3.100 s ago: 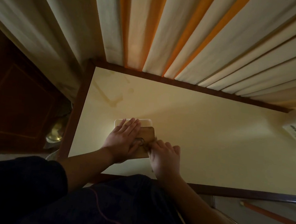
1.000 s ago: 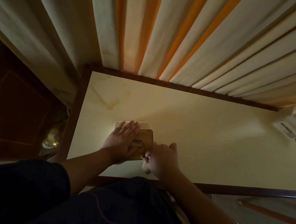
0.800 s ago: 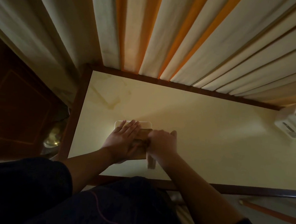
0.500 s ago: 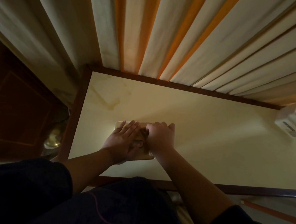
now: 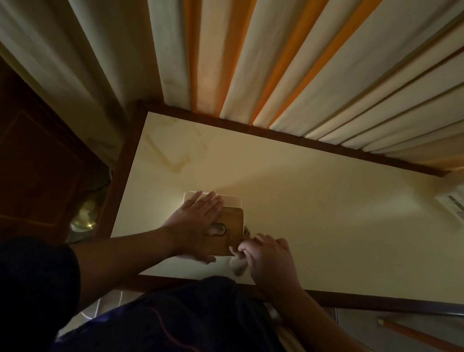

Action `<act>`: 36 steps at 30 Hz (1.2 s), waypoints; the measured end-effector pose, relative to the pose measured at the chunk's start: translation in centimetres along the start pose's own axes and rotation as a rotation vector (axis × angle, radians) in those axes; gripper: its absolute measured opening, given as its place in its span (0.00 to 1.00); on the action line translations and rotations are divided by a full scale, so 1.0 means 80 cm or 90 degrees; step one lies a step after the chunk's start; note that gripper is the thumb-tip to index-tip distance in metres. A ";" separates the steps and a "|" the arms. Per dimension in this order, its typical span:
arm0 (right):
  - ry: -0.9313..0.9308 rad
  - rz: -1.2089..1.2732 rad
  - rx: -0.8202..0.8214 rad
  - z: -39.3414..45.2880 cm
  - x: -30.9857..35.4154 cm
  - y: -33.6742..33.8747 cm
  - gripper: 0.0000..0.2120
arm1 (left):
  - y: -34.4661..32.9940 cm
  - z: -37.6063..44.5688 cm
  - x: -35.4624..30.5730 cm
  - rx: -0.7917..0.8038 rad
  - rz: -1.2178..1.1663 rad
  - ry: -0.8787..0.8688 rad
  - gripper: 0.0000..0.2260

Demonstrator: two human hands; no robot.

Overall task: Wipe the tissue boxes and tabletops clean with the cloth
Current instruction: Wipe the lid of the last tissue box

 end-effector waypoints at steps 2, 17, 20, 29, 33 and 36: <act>-0.014 0.004 -0.028 -0.007 -0.010 0.006 0.12 | 0.006 0.007 0.000 0.058 0.012 -0.035 0.53; 0.049 0.060 -0.077 0.028 0.027 -0.009 0.07 | 0.041 -0.004 0.029 -0.123 -0.251 0.197 0.45; 0.015 0.000 -0.004 0.035 0.031 -0.017 0.09 | 0.017 -0.018 0.024 -0.218 -0.326 0.300 0.33; -0.059 -0.037 0.018 0.124 0.046 0.032 0.10 | -0.003 -0.016 0.026 -0.354 -0.314 0.261 0.28; -0.088 -0.059 0.003 0.168 0.053 0.051 0.12 | 0.007 -0.019 0.036 -0.351 -0.268 0.220 0.28; -0.090 -0.019 -0.028 0.166 0.057 0.042 0.11 | 0.011 -0.019 0.045 -0.339 -0.230 0.182 0.27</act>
Point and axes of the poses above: each hand's wrist, its own z-axis towards the middle knuckle, its own y-axis out of the back of the hand, x = y × z, the point moved 7 cm from there along z, towards the middle knuckle, and after that the axes turned 11 degrees about -z, right-handed, at the moved point
